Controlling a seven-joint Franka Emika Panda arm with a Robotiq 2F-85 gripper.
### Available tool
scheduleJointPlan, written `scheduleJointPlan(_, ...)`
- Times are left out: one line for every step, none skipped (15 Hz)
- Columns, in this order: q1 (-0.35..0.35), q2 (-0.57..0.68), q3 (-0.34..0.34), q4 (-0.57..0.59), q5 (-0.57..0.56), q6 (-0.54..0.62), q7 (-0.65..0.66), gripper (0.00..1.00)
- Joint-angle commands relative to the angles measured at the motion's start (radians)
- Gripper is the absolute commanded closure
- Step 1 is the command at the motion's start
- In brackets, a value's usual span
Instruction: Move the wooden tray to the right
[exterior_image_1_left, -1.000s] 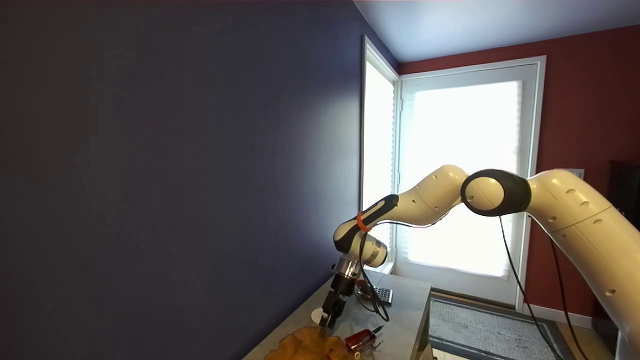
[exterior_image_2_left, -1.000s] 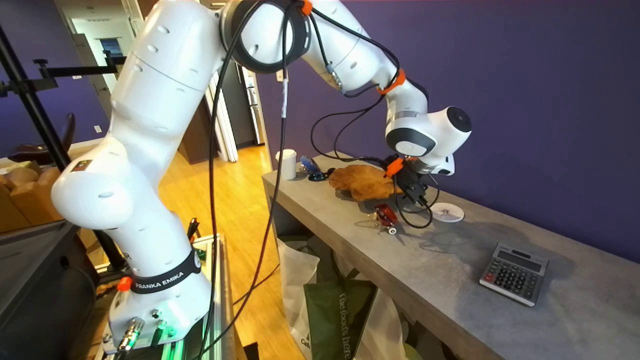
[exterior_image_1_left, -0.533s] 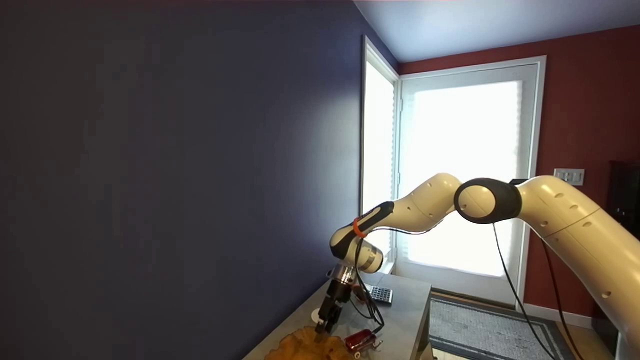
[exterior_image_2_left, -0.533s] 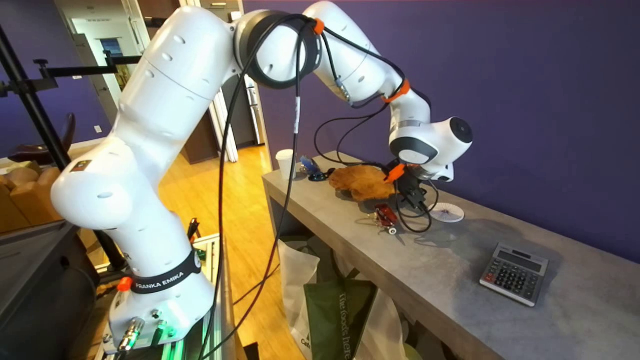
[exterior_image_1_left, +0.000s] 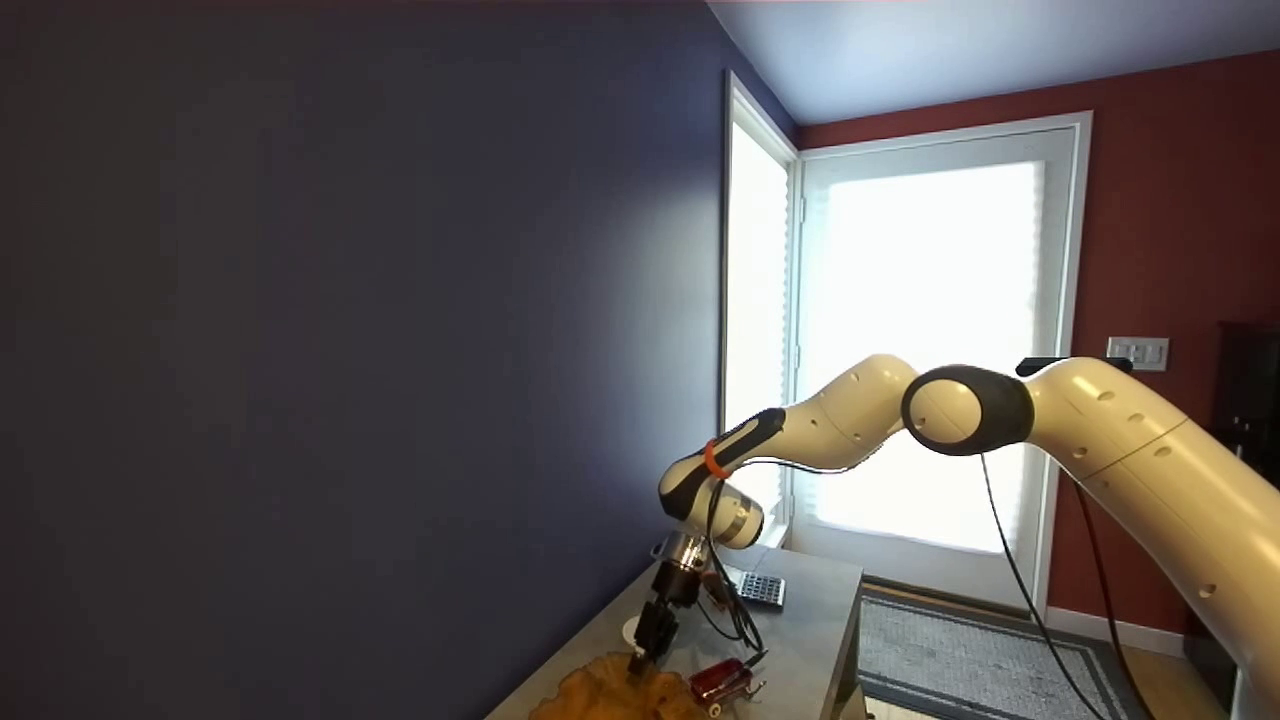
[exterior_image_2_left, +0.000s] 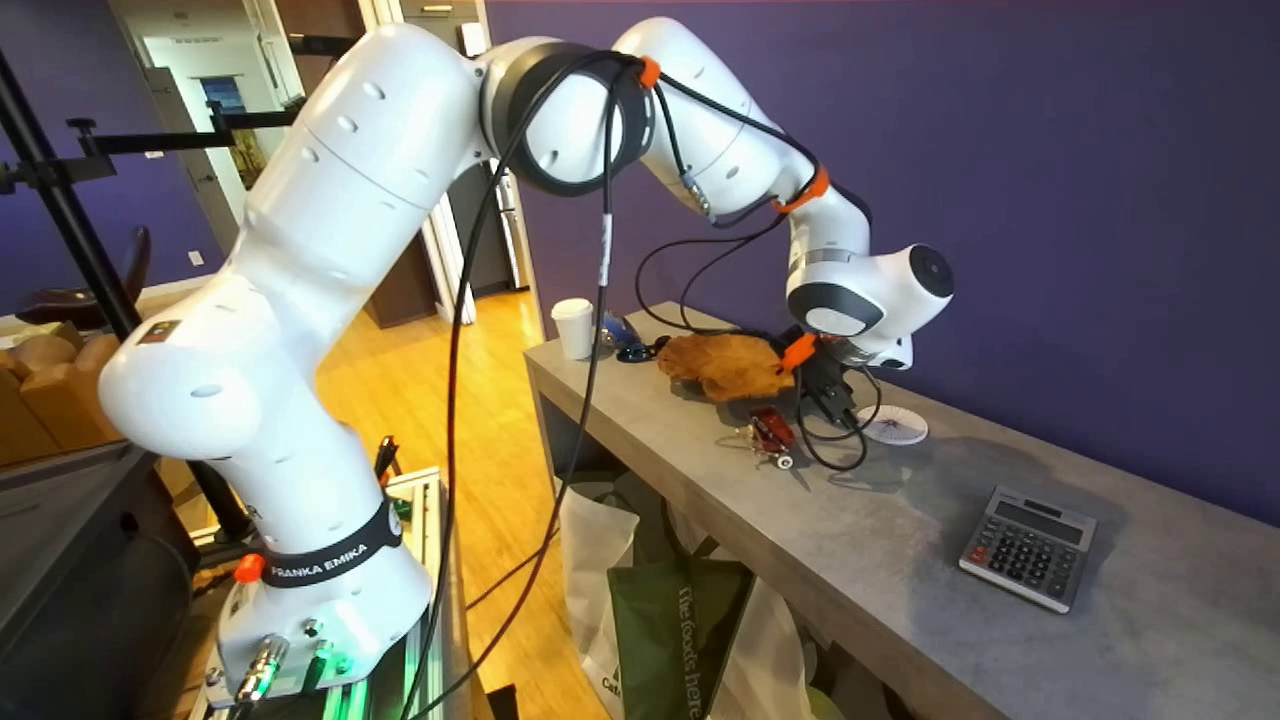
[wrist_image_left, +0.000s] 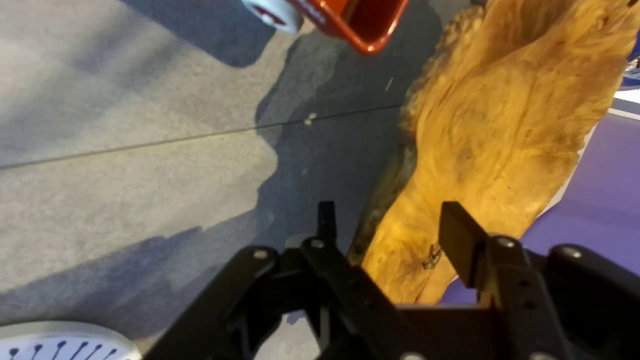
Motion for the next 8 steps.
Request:
scheduleJointPlan(-0.03,0.029,0.018,0.056,0.0,-0.03,0.0,0.45)
scheduleJointPlan(-0.033,0.031,0.019,0.063,-0.001,-0.035,-0.001,0.48)
scheduleJointPlan(-0.035,0.035,0.021,0.071,-0.002,-0.041,-0.003,0.51)
scheduleJointPlan(-0.038,0.039,0.025,0.08,-0.001,-0.05,-0.011,0.56)
scheduleJointPlan(-0.041,0.045,0.029,0.089,0.0,-0.06,-0.02,0.57)
scheduleJointPlan(-0.04,0.051,0.03,0.097,-0.002,-0.066,-0.027,0.55)
scheduleJointPlan(-0.039,0.06,0.031,0.106,-0.001,-0.067,-0.03,0.54)
scheduleJointPlan(-0.042,0.069,0.034,0.115,0.002,-0.073,-0.037,0.51)
